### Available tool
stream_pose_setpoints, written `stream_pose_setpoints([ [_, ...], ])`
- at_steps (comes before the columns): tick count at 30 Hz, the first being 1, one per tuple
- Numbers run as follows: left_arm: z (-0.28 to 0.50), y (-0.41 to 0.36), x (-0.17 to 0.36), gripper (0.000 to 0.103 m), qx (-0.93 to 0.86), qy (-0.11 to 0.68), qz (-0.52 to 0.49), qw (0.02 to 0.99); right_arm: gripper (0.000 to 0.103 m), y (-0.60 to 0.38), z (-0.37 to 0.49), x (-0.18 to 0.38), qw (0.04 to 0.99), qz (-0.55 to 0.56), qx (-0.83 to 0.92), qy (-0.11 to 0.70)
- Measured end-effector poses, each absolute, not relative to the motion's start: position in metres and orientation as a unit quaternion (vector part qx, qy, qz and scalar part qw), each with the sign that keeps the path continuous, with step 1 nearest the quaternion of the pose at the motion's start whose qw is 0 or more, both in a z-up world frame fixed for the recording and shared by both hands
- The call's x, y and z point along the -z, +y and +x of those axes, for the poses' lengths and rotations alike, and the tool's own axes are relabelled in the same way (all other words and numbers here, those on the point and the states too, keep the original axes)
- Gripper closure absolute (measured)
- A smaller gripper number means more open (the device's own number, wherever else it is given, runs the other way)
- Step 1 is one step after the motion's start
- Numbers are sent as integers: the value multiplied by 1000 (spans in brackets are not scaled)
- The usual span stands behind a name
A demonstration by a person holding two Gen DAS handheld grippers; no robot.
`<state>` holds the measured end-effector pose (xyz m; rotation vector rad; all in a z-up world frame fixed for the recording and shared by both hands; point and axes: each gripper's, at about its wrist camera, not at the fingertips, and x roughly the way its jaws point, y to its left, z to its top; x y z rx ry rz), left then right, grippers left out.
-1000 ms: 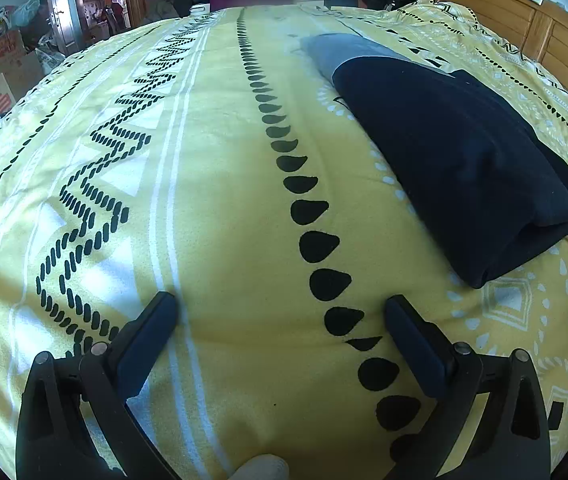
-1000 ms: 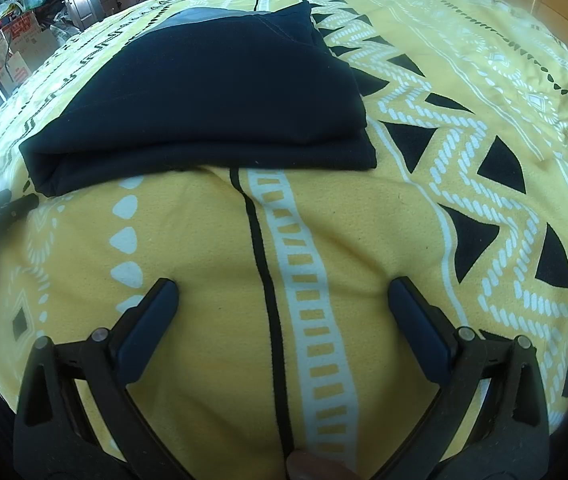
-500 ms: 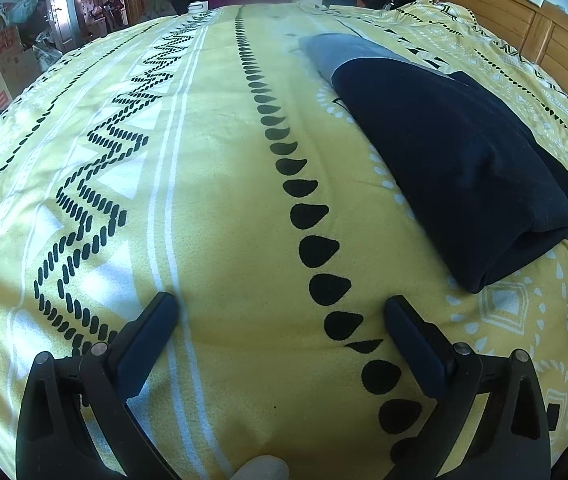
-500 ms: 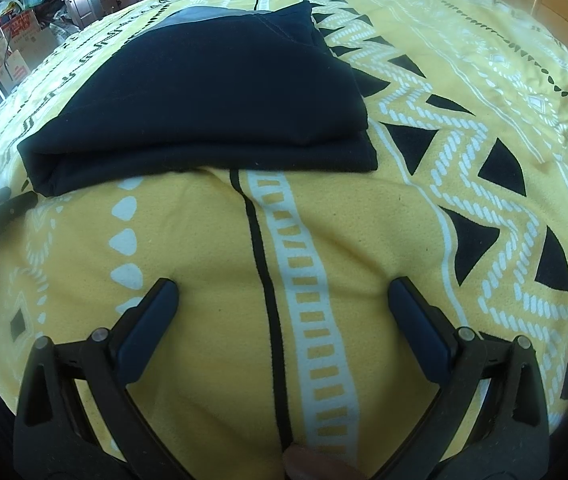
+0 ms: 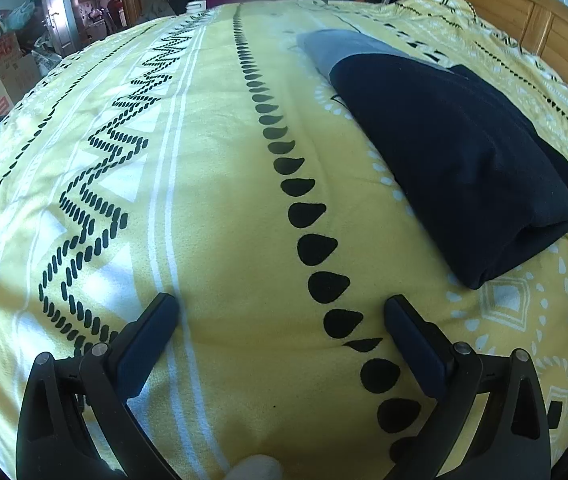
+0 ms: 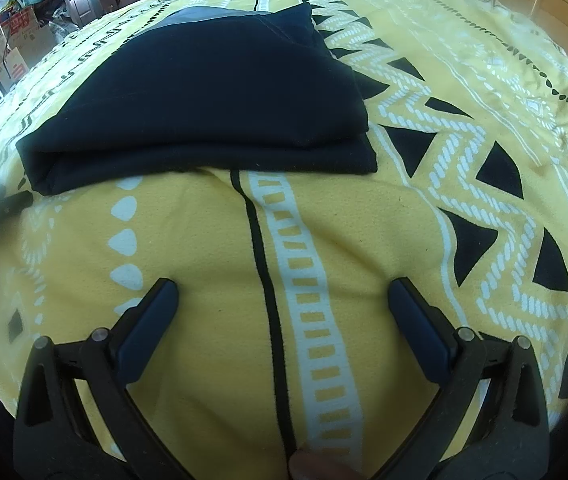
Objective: Fold small clothes
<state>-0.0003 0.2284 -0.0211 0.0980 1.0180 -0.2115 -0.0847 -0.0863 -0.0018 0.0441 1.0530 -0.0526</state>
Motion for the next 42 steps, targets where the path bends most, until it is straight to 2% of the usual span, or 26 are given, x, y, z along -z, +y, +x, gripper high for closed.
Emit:
stream_pose_setpoints([
  [3,-1,229,5,1,94,491,39,865,0,-83,-85,-2,865,13,29,502],
  [8,-25,222,-77,0,83,412,36,907,0,-67,-91,-24,877,-26,40,478],
  [13,-57,216,-171,0,73,332,31,940,0,-46,-112,-81,904,-25,32,425],
  [20,-89,213,-246,0,51,280,37,958,0,-26,-141,-148,931,-20,13,365],
  [27,-115,218,-270,0,25,257,55,965,0,-12,-155,-172,938,-29,3,346],
  [42,-119,235,-259,0,32,274,35,961,0,4,-162,-179,936,-41,5,350],
])
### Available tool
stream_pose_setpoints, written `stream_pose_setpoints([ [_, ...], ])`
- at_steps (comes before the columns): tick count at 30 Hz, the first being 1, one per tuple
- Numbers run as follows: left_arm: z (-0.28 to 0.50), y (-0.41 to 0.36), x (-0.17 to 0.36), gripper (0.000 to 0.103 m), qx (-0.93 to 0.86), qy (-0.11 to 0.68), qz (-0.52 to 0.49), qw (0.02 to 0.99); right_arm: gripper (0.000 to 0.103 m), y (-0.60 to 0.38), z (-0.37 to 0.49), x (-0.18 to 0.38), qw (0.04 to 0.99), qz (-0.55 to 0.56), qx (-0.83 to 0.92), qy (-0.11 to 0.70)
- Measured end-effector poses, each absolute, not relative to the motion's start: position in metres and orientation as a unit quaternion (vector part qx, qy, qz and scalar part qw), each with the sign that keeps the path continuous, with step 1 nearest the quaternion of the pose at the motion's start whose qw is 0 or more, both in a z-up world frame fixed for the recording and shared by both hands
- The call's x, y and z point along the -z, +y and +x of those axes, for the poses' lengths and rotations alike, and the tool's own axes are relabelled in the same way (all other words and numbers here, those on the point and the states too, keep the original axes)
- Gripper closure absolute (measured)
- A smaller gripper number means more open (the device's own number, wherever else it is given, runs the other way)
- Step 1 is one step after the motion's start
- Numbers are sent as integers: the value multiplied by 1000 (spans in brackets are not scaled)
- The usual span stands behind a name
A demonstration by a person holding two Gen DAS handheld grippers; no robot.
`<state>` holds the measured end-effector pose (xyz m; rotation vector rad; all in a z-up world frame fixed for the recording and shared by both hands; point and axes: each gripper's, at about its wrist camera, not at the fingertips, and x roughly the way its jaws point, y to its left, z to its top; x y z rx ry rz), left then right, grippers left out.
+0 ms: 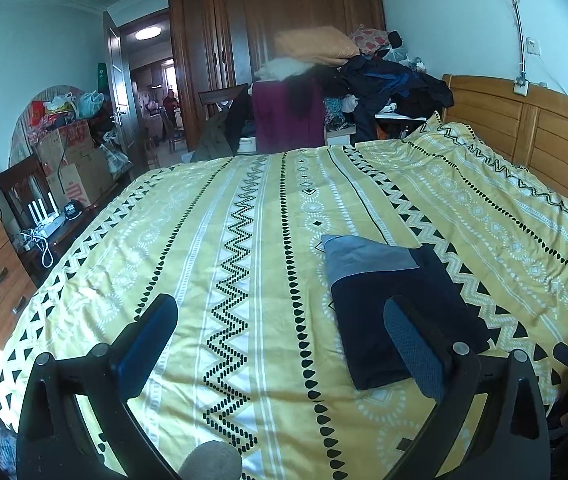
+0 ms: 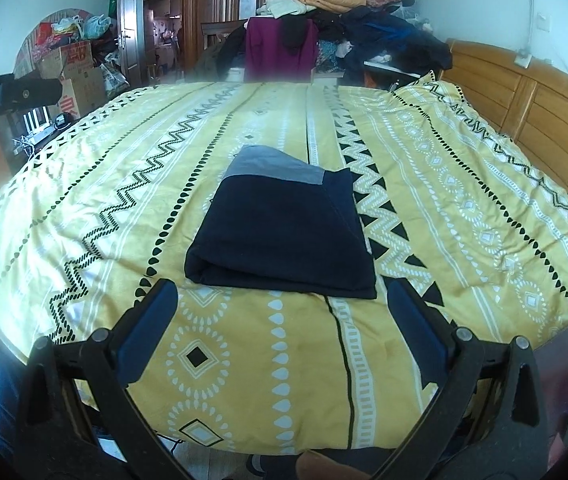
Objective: Fold small clothes
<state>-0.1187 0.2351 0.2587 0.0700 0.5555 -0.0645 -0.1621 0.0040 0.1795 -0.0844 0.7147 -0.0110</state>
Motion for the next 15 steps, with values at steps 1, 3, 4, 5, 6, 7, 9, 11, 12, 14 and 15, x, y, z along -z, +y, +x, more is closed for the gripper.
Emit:
stream_pose_setpoints([
  [1,-119,235,-259,0,34,272,32,961,0,3,-161,-182,936,-43,7,348],
  [3,-123,238,-264,0,42,258,19,965,0,3,-159,-194,937,-55,22,344],
  [4,-127,238,-269,0,43,245,12,969,0,2,-158,-200,937,-60,31,342],
  [5,-130,239,-272,0,45,234,6,971,0,1,-156,-205,936,-62,41,343],
  [6,-132,240,-277,0,46,223,-2,974,0,0,-154,-210,933,-65,54,349],
  [7,-135,242,-282,0,49,215,-11,975,0,-2,-152,-217,930,-69,76,353],
  [9,-138,243,-291,0,61,203,-27,977,0,-3,-154,-230,930,-85,103,341],
  [11,-139,241,-296,0,72,203,-33,976,0,-6,-155,-238,929,-101,126,333],
  [12,-139,238,-297,0,73,204,-33,976,0,-7,-157,-242,929,-109,134,328],
  [14,-139,232,-299,0,74,206,-29,975,0,-10,-159,-247,927,-128,150,320],
  [15,-139,230,-300,0,74,207,-28,975,0,-11,-160,-249,925,-141,162,314],
])
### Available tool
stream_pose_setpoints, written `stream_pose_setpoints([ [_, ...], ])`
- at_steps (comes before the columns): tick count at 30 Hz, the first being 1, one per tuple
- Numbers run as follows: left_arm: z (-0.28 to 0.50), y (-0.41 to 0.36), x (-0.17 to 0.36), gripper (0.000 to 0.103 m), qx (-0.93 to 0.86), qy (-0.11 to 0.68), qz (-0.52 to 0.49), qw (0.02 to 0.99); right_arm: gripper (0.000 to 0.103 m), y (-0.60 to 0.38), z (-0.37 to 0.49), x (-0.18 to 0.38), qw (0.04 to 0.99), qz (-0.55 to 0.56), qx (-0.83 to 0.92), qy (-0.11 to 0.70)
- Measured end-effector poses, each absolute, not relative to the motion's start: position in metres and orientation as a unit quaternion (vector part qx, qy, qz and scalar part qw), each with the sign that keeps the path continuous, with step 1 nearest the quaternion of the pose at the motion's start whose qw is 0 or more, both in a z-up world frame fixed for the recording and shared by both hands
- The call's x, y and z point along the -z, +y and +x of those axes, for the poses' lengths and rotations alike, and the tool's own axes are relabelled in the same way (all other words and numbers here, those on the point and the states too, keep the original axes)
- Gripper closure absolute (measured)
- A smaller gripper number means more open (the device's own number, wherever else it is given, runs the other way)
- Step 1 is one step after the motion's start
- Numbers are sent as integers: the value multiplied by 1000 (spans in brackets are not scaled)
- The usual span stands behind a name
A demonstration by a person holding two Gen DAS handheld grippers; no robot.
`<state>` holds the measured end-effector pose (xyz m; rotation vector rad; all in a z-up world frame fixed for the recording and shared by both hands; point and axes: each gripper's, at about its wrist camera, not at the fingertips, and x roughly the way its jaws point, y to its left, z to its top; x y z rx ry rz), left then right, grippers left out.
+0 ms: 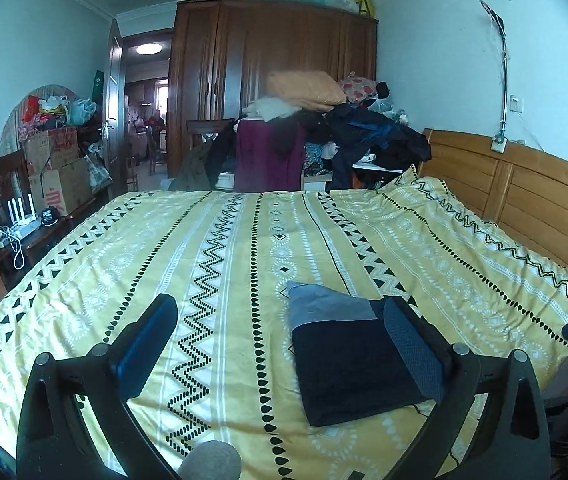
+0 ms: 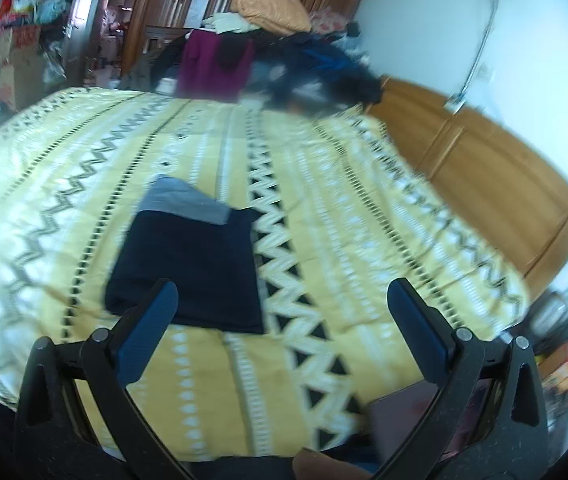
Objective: Fold small clothes
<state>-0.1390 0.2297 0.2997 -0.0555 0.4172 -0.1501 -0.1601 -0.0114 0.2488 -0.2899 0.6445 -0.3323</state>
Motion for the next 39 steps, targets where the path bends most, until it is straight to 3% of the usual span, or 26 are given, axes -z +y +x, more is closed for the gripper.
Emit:
stream_pose_setpoints([
  [16,-142,201,-304,0,91,203,-5,975,0,-23,-165,-257,926,-152,181,294],
  [39,-119,185,-284,0,126,249,7,960,0,-50,-133,-253,946,22,11,322],
])
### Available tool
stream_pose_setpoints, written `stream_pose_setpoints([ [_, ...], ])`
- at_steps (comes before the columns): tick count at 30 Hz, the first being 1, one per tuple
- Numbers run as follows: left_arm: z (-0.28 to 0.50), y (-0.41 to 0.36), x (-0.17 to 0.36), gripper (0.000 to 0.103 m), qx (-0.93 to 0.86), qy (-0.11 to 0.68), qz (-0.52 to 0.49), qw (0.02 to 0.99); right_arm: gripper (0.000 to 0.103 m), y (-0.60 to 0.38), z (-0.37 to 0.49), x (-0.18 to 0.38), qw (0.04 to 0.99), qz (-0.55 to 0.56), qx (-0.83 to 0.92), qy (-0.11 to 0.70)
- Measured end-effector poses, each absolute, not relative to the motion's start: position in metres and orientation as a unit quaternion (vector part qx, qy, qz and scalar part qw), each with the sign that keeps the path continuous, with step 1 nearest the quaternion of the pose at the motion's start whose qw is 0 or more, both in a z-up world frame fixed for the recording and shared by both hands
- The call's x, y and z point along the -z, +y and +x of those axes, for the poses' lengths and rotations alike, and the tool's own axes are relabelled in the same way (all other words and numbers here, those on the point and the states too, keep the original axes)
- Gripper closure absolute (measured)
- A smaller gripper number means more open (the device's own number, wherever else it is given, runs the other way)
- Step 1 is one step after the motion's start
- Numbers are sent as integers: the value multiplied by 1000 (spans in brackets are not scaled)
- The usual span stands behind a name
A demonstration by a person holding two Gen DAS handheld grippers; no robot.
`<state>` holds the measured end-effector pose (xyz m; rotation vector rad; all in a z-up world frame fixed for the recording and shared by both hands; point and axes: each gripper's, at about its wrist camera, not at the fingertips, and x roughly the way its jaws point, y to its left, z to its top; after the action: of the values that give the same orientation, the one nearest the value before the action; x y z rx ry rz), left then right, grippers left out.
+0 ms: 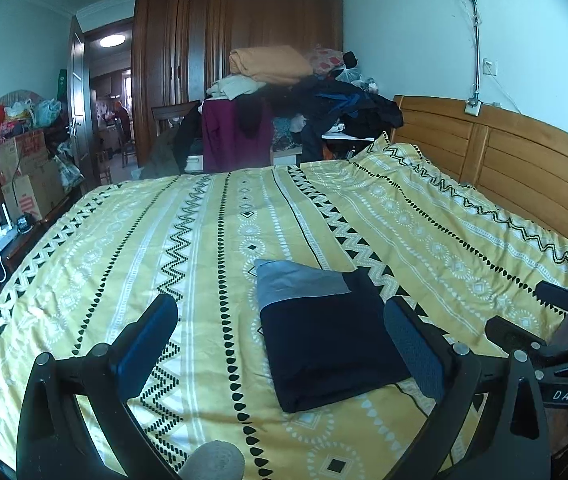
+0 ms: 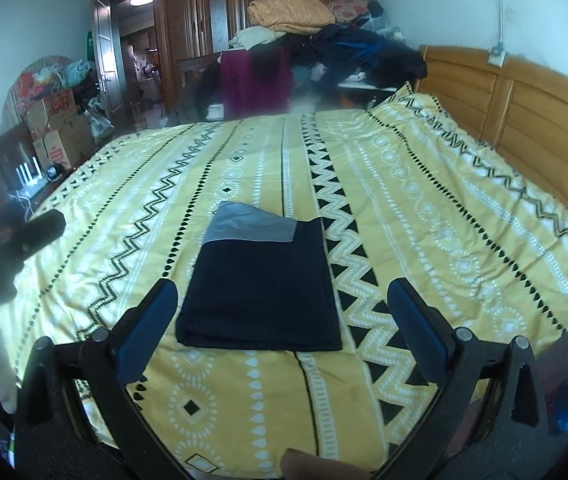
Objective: Fold small clothes
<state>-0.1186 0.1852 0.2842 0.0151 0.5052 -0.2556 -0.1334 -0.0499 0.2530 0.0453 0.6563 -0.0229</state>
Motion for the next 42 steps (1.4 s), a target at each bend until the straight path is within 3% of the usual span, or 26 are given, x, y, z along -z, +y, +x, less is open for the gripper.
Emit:
stream_pose_setpoints([
  [42,-106,165,-264,0,131,286,5,949,0,-62,-115,-244,935,37,-9,352],
])
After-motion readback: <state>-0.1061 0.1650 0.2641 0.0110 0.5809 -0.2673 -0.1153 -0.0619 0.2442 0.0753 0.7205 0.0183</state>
